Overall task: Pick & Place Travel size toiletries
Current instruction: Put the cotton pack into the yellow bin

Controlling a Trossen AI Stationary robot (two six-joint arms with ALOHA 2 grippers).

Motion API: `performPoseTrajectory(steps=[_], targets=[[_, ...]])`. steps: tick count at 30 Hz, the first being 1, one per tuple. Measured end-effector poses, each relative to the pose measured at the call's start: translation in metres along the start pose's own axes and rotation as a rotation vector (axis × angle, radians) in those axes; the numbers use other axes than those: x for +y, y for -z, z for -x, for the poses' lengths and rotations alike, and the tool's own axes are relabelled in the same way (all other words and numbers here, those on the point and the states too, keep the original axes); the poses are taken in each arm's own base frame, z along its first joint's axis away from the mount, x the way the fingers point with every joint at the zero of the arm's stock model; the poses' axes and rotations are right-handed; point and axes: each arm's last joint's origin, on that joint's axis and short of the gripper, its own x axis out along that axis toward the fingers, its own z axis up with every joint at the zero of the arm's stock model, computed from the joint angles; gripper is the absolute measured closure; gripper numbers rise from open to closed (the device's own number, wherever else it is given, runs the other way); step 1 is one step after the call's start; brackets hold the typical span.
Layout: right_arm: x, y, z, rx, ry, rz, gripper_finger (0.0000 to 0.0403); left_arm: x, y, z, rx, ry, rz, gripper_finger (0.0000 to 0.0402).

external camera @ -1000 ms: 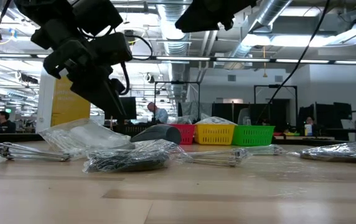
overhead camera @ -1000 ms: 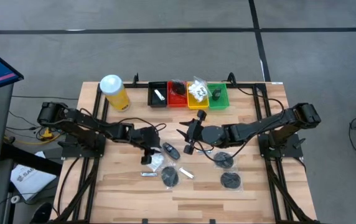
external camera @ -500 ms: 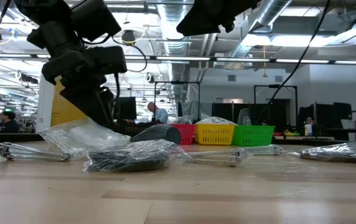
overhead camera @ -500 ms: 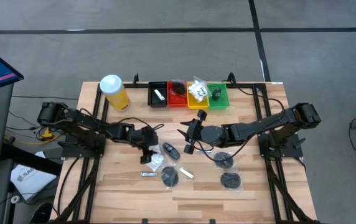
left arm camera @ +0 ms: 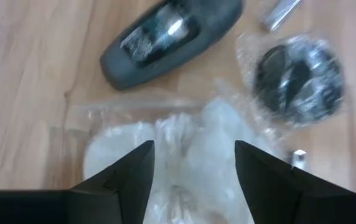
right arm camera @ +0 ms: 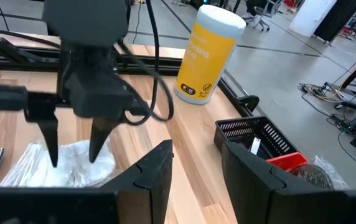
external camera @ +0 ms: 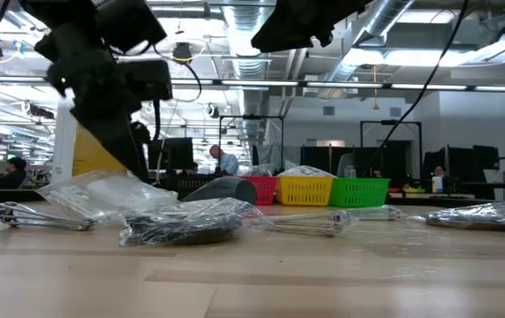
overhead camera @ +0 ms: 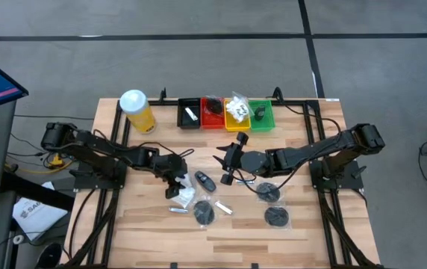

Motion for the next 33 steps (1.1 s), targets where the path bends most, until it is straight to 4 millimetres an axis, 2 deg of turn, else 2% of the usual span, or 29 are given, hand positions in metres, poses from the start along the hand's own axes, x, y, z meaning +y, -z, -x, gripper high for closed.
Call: performPoseTrajectory(steps=[3, 9, 20, 26, 33], targets=[[0.0, 0.001, 0.0, 0.006, 0.0, 0.004, 0.0274, -0.001, -0.001, 0.012, -0.029, 0.009, 0.005, 0.0195], [0.0, 0.001, 0.0, 0.006, 0.0, 0.004, 0.0274, -0.003, 0.006, 0.026, 0.018, -0.001, 0.07, 0.0203], [0.0, 0.001, 0.0, 0.007, 0.0, 0.005, 0.0274, -0.016, 0.014, 0.016, 0.074, -0.008, 0.094, 0.0205], [0.0, 0.001, 0.0, 0.007, 0.0, 0.005, 0.0274, -0.015, 0.017, 0.015, 0.078, -0.042, 0.11, 0.0204], [0.0, 0.001, 0.0, 0.006, 0.0, 0.005, 0.0274, -0.01, 0.028, 0.01, 0.097, -0.063, 0.168, 0.0204]])
